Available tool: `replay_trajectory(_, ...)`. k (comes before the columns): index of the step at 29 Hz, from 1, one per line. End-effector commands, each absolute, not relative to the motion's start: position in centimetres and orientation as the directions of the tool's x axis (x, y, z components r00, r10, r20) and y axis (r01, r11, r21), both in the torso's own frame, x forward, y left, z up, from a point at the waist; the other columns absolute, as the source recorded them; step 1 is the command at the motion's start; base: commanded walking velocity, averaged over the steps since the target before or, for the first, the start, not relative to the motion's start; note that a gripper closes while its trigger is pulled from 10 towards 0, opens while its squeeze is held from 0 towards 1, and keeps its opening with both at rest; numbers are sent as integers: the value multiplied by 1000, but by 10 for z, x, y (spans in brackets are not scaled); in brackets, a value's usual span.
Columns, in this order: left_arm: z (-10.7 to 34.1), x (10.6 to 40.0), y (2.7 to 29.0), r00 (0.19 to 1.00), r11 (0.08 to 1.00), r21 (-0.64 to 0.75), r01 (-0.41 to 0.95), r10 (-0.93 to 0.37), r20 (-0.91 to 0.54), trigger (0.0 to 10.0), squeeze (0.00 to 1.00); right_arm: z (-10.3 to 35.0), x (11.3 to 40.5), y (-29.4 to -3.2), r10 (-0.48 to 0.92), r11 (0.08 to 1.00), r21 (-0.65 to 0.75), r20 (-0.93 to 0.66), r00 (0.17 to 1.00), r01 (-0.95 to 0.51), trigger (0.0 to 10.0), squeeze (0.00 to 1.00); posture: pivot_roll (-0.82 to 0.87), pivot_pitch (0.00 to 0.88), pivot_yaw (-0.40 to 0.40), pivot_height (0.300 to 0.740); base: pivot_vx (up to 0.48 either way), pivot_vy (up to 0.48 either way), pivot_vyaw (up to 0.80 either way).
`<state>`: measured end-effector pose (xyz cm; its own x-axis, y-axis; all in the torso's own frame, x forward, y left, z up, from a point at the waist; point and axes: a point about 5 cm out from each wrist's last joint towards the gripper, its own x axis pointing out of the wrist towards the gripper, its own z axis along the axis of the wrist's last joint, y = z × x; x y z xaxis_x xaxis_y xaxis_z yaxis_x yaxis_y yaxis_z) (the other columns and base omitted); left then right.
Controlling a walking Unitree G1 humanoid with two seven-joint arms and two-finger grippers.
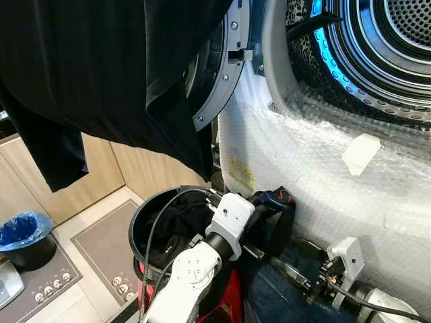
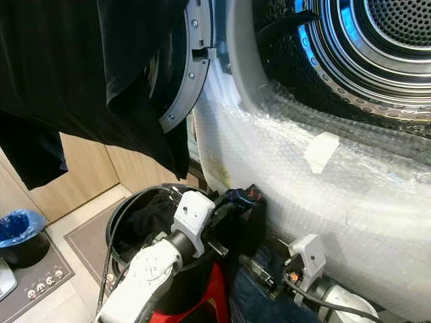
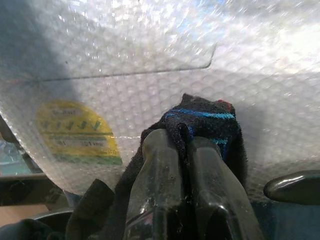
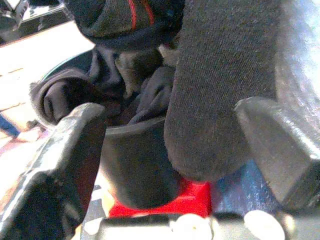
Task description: Clothes washing
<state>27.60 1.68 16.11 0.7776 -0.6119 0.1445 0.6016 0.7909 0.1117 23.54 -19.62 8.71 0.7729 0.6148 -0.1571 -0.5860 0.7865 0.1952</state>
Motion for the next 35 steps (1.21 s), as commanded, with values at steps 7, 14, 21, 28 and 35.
replay_trajectory(7, 168, 280, 4, 767, 791, 69, 608, -608, 206, 10000, 0, 85, 230, -188, 533, 834, 230, -97, 841, -502, 10000, 0, -73, 0, 14, 740, 0, 0, 0)
replay_trajectory(14, 169, 281, -2, 789, 816, 61, 574, -572, 226, 10000, 0, 82, 226, -185, 496, 844, 277, -75, 865, -459, 10000, 0, -82, 0, 24, 740, 0, 0, 0)
replay_trajectory(21, 167, 276, -10, 765, 796, 77, 600, -600, 235, 10000, 0, 80, 225, -188, 459, 867, 256, -80, 885, -427, 10000, 0, -84, 0, 27, 740, 0, 0, 0)
replay_trajectory(28, 165, 273, -12, 735, 762, 52, 646, -638, 229, 10000, 0, 79, 225, -187, 449, 871, 260, -76, 890, -417, 10000, 0, -85, 0, 28, 740, 0, 0, 0)
replay_trajectory(35, 162, 258, 0, 685, 695, -36, 718, -697, 213, 10000, 0, 77, 224, -200, 452, 875, 239, -86, 888, -422, 10000, 0, -78, 0, 33, 740, 0, 0, 0)
